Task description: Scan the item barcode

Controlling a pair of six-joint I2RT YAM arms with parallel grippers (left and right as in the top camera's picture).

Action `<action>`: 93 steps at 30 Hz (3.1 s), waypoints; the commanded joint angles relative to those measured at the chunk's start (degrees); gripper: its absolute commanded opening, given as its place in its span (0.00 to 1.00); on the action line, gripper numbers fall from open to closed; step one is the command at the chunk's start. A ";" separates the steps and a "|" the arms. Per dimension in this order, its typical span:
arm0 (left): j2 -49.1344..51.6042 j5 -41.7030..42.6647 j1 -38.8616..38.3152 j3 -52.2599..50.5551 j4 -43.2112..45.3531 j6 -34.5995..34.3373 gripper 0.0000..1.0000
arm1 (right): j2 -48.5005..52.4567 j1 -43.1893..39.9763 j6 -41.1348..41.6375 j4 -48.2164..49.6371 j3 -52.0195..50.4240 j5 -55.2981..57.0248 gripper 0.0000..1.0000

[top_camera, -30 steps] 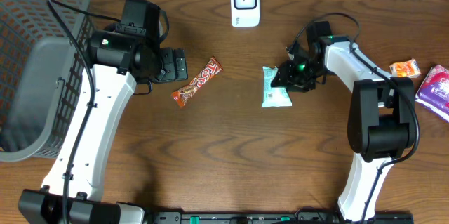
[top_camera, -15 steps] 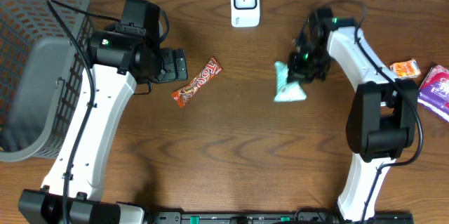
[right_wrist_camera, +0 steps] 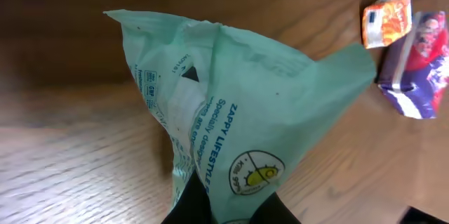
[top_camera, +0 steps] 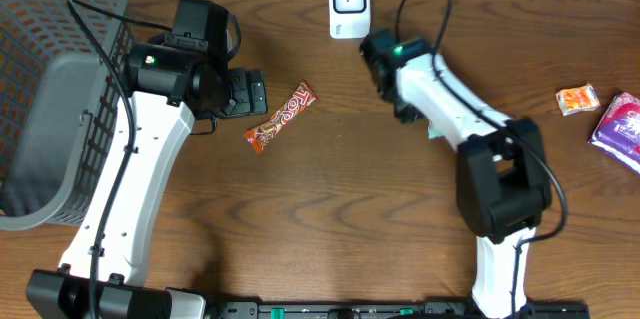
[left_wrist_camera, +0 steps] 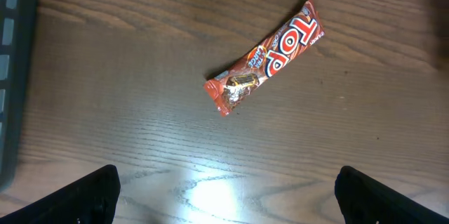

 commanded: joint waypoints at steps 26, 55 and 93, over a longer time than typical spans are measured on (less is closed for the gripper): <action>0.13 -0.52 0.24 -0.31 -0.22 -0.28 0.98 | 0.26 7.10 -7.32 1.16 7.34 -19.45 0.78; 0.13 -0.50 0.24 -0.31 -0.22 -0.28 0.98 | 0.55 1.77 7.45 15.39 -10.43 -19.80 0.47; 0.13 -0.50 0.24 -0.31 -0.22 -0.28 0.98 | -0.15 -22.34 -15.19 16.92 -11.63 -76.81 0.55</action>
